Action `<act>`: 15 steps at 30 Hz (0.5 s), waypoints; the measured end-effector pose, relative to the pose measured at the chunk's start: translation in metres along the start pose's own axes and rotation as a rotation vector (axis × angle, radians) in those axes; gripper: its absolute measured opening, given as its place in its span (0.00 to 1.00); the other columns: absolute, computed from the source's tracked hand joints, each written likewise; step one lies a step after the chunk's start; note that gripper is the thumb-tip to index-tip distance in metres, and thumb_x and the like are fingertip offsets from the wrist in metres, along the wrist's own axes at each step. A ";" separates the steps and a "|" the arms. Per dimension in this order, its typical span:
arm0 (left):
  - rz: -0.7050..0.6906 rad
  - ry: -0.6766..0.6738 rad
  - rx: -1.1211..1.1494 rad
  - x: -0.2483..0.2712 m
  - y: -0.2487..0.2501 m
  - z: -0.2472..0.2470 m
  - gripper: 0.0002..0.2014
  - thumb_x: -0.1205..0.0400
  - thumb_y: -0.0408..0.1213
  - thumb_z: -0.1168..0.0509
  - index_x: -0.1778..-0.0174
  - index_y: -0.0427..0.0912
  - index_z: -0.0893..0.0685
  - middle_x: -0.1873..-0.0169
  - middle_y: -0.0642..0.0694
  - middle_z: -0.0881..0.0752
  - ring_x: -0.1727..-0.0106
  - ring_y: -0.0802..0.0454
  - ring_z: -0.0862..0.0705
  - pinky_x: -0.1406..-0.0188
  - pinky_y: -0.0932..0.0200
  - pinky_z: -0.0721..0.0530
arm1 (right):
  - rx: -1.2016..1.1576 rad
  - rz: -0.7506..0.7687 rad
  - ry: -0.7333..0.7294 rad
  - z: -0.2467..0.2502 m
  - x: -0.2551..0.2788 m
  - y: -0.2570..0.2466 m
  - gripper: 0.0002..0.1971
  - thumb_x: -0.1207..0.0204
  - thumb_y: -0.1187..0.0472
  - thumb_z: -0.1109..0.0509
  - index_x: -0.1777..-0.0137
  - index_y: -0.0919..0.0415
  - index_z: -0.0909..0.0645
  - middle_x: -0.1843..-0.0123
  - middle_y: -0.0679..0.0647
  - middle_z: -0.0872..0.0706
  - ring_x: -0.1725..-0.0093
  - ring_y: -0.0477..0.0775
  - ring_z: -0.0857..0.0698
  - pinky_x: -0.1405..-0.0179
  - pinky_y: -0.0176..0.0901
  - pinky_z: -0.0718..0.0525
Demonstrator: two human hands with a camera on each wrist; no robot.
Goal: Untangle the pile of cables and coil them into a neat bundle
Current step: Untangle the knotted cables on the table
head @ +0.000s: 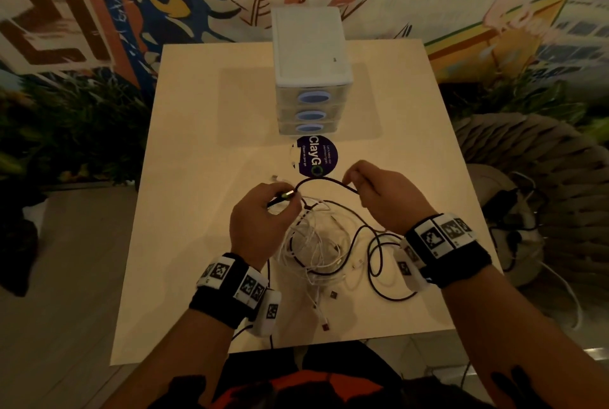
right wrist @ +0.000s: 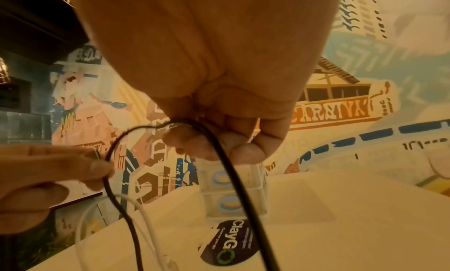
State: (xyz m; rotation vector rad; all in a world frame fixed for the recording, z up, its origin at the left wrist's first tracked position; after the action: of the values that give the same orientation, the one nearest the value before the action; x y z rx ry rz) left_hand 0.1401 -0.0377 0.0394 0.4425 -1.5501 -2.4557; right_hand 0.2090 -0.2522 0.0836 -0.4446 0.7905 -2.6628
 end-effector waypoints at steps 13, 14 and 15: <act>-0.120 -0.208 -0.174 0.013 0.021 -0.019 0.13 0.14 0.57 0.38 0.39 0.56 0.19 0.49 0.61 0.11 0.57 0.70 0.15 0.61 0.66 0.20 | -0.104 0.247 -0.078 -0.022 -0.003 -0.053 0.23 0.11 0.43 0.41 0.64 0.49 0.15 0.64 0.49 0.18 0.62 0.46 0.17 0.55 0.49 0.19; -0.101 -0.218 -0.163 0.013 0.019 -0.020 0.13 0.14 0.58 0.37 0.39 0.57 0.19 0.48 0.61 0.11 0.51 0.68 0.13 0.57 0.63 0.17 | -0.075 0.269 -0.060 -0.021 -0.004 -0.054 0.22 0.10 0.47 0.40 0.64 0.50 0.16 0.64 0.49 0.20 0.62 0.46 0.19 0.57 0.49 0.21; -0.081 -0.232 -0.171 0.012 0.015 -0.023 0.13 0.15 0.57 0.36 0.38 0.58 0.18 0.47 0.62 0.10 0.47 0.65 0.12 0.54 0.60 0.15 | -0.075 0.283 -0.049 -0.022 -0.005 -0.054 0.21 0.10 0.49 0.40 0.64 0.51 0.16 0.63 0.49 0.21 0.62 0.48 0.19 0.57 0.49 0.22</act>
State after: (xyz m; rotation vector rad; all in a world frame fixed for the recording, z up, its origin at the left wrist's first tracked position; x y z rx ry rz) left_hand 0.1369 -0.0671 0.0420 0.2004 -1.4094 -2.7575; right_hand 0.1935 -0.1973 0.0961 -0.3829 0.8710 -2.3596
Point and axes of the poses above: each hand's wrist, its own x-axis away from the middle knuckle, its own z-axis out of the back of the hand, y = z × x, the point moved 9 cm from there along -x, towards the middle knuckle
